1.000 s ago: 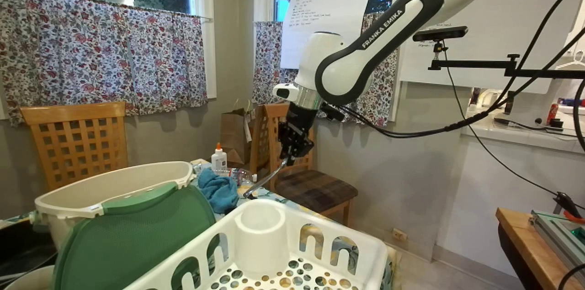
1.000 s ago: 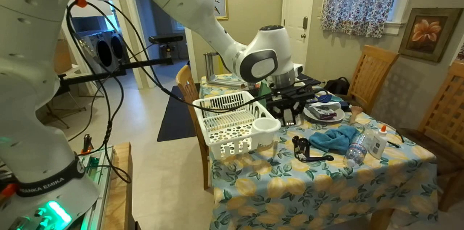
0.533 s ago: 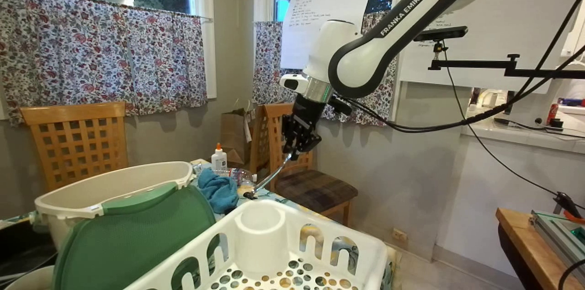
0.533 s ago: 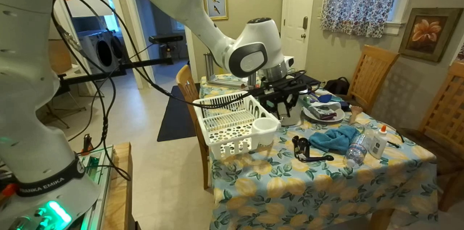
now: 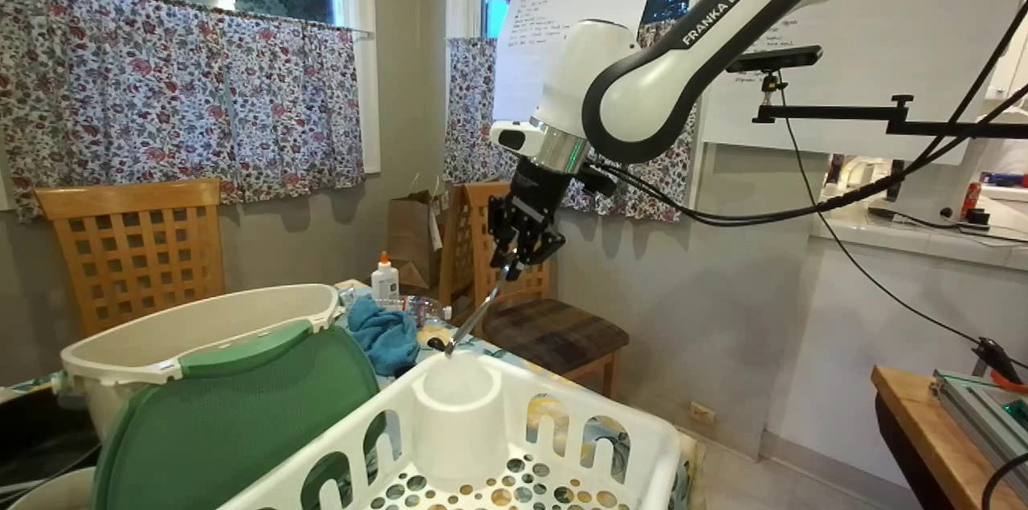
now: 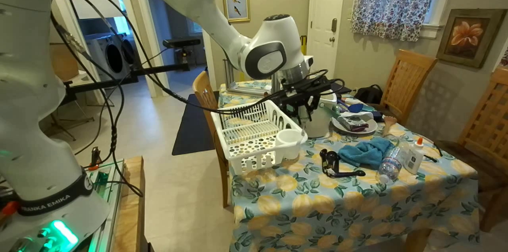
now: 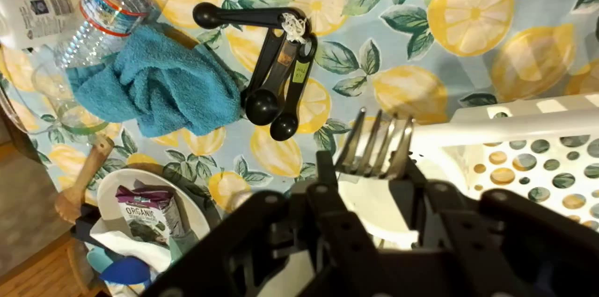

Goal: Move the spoons to the table, then put the fork on the plate rack

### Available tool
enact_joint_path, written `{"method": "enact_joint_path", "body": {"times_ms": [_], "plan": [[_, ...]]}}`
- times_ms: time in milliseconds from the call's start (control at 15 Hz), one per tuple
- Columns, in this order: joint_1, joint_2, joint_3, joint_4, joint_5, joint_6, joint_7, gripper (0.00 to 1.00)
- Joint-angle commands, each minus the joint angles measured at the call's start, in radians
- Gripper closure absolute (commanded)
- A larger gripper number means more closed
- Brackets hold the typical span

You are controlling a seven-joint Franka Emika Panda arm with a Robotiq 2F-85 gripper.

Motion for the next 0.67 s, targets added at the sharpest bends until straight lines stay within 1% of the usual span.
{"method": "enact_joint_path", "body": {"times_ms": [0, 333, 600], "plan": [[-0.028, -0.01, 0.05, -0.008, 0.037, 0.002, -0.091, 0.91], [-0.036, 0.031, 0.102, 0.042, 0.079, -0.049, -0.191, 0.91], [-0.03, 0.082, 0.117, 0.098, 0.115, -0.123, -0.254, 0.91]]}}
